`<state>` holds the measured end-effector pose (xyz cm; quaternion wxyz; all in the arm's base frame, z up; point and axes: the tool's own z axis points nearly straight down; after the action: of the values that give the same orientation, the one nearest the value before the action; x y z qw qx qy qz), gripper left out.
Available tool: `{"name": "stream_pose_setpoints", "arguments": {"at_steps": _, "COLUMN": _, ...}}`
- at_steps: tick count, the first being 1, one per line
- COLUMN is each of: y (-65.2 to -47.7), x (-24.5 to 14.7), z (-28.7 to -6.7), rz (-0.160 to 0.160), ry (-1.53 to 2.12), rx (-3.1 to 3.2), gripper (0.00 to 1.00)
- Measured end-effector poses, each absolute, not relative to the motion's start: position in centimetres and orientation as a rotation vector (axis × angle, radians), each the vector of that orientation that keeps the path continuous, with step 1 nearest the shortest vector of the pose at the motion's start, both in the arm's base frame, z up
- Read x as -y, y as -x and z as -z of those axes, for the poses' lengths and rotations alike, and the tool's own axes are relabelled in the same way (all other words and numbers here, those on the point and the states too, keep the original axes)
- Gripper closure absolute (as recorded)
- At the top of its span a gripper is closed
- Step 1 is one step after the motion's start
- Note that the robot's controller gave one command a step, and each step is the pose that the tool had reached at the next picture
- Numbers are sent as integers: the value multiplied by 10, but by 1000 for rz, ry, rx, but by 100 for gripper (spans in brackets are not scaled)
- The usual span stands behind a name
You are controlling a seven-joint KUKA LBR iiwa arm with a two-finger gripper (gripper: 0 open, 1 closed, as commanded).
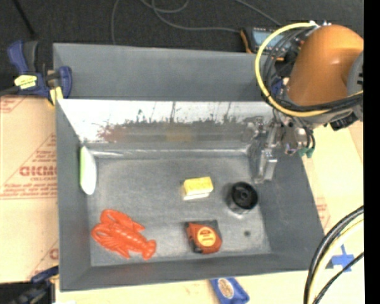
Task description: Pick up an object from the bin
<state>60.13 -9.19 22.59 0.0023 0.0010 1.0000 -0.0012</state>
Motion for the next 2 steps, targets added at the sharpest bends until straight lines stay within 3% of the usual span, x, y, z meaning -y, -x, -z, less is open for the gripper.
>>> {"name": "stream_pose_setpoints", "arguments": {"at_steps": 1, "y": -587, "x": 88, "z": -193, "rz": 4, "ry": 108, "rx": -3130, "gripper": 0}}
{"name": "stream_pose_setpoints", "arguments": {"at_steps": 2, "y": -556, "x": 83, "z": -153, "rz": -1, "ry": 25, "rx": -3138, "gripper": 0}}
